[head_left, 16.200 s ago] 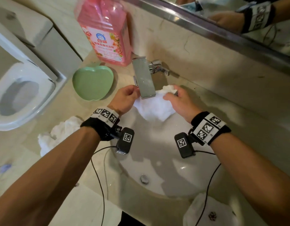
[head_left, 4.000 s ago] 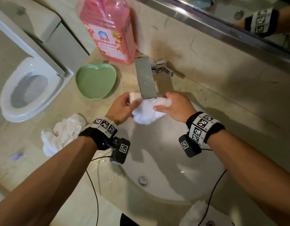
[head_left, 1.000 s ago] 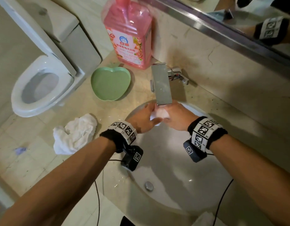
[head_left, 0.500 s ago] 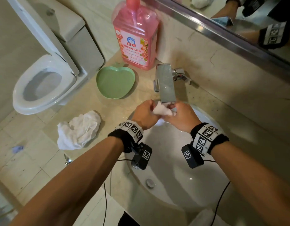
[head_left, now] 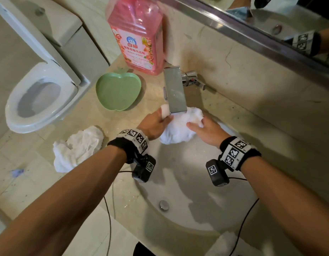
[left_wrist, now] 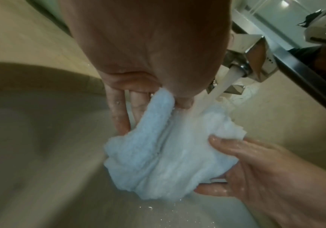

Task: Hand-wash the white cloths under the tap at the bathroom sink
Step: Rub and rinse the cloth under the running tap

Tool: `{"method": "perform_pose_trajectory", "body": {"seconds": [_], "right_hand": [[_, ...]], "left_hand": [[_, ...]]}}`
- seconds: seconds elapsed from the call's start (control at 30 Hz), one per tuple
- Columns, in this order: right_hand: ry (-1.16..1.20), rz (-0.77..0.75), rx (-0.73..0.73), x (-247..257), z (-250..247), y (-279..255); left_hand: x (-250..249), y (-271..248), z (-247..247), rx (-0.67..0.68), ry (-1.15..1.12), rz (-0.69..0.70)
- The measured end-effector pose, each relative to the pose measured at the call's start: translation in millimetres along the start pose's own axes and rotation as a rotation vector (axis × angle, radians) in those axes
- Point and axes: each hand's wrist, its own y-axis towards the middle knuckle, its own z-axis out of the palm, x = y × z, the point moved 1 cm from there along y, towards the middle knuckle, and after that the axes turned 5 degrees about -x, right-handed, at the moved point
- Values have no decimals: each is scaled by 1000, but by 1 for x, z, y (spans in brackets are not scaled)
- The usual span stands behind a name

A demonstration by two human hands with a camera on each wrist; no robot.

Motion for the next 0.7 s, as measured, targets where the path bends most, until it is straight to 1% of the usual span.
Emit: {"method": "perform_pose_trajectory", "body": {"seconds": [0.07, 0.17, 0.2, 0.27, 0.33, 0.37, 0.5, 0.6, 0.7], "right_hand": [[-80, -8, 32, -3, 0, -1], [-82, -75, -14, -5, -3, -6], [-66, -99, -34, -5, -4, -6], [-43, -130, -63, -2, -6, -5], [-4, -171, -60, 3, -7, -3], [16, -189, -47, 6, -7, -2], [20, -225, -13, 23, -8, 1], [-5, -205, 17, 30, -8, 4], [-26, -187, 53, 35, -7, 6]], "left_hand": [[2, -1, -2, 12, 62, 7], [10, 0, -9, 12, 81, 14], [14, 0, -12, 22, 49, 4], [21, -2, -17, 55, -116, -46], [26, -4, -21, 103, -293, -96], [28, -6, -24, 135, -346, -106], [25, -17, -35, 274, -446, -103], [23, -24, -40, 308, -540, -122], [23, -25, -43, 307, -626, -207]]}}
